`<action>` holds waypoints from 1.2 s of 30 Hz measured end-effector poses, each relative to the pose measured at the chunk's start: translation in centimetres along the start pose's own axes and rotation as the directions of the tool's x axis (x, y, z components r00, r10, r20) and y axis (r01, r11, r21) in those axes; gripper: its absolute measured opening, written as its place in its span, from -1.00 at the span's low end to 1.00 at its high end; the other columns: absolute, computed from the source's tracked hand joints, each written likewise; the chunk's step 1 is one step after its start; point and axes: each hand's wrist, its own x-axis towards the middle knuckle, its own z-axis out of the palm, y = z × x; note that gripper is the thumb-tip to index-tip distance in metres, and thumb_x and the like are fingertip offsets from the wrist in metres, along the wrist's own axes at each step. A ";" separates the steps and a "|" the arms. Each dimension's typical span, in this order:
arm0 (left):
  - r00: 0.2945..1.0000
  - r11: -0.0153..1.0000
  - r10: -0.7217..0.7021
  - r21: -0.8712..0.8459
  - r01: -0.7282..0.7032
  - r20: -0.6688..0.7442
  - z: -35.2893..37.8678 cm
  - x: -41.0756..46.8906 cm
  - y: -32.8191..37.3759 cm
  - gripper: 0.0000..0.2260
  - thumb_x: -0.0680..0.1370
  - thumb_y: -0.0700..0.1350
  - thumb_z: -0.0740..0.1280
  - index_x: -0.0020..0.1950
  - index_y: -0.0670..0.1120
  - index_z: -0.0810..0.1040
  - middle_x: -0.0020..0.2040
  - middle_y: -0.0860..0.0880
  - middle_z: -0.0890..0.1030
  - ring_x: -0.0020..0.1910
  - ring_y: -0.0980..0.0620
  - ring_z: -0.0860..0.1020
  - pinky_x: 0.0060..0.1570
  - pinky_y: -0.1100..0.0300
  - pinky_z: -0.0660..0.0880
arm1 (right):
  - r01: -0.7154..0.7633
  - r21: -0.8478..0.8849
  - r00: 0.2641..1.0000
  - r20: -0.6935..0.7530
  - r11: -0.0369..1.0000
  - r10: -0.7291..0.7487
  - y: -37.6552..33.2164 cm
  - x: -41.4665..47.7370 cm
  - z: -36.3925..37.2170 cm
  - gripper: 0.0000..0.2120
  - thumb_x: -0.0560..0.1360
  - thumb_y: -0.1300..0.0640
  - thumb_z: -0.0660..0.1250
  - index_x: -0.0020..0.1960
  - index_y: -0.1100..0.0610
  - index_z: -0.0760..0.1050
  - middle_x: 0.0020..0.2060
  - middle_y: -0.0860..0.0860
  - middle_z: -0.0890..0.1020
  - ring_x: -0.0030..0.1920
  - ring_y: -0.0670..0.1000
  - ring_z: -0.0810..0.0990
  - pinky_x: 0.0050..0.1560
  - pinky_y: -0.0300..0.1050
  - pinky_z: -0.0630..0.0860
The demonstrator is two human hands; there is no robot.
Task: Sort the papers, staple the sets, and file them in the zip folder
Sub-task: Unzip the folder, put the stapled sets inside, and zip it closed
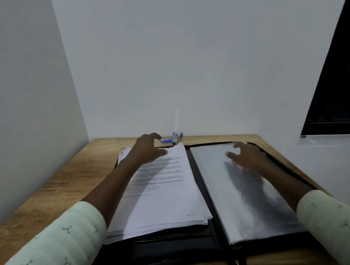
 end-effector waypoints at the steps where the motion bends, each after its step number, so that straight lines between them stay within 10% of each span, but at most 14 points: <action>1: 0.999 1.000 -0.004 -0.006 0.004 0.036 0.5 0.4 0.6 -0.47 0.48 -0.03 0.49 0.42 -0.06 0.44 0.35 -0.15 0.48 0.33 -0.10 0.41 0.18 0.12 0.36 | -0.063 -0.022 0.998 0.002 0.998 0.064 1.0 0.7 -0.4 -0.37 0.50 -0.35 0.21 0.44 -0.02 0.34 0.31 0.06 0.54 0.35 0.15 0.44 0.34 0.05 0.36; 15: 0.983 0.980 -0.161 0.132 0.149 0.085 3.2 3.1 -1.8 -0.26 0.34 0.20 0.54 0.45 0.02 0.39 0.42 -0.09 0.46 0.38 -0.15 0.40 0.36 -0.20 0.34 | -0.244 -0.042 0.969 -0.040 0.969 0.243 5.4 2.4 -1.8 -0.39 0.52 -0.27 0.22 0.31 0.22 0.40 0.27 0.21 0.47 0.32 0.25 0.38 0.20 0.03 0.41; 22: 0.974 0.988 -0.094 0.143 0.065 0.207 2.8 4.4 -1.9 -0.29 0.41 0.02 0.55 0.51 -0.02 0.36 0.49 -0.06 0.39 0.47 -0.10 0.32 0.42 0.02 0.29 | -0.236 0.030 0.972 0.016 0.971 0.235 4.6 1.1 -1.5 -0.42 0.47 -0.37 0.22 0.09 0.16 0.49 0.18 0.14 0.56 0.16 0.18 0.55 -0.04 -0.10 0.40; 36: 0.981 0.967 -0.171 0.207 0.149 0.092 0.3 5.0 -6.0 -0.32 0.31 0.33 0.47 0.38 0.13 0.50 0.46 0.06 0.43 0.50 -0.08 0.27 0.45 -0.36 0.05 | -0.251 0.248 0.965 -0.006 0.936 0.261 0.2 4.6 2.3 -0.32 0.44 -0.29 0.36 0.22 0.30 0.50 0.20 0.22 0.56 0.20 0.25 0.54 0.12 0.02 0.49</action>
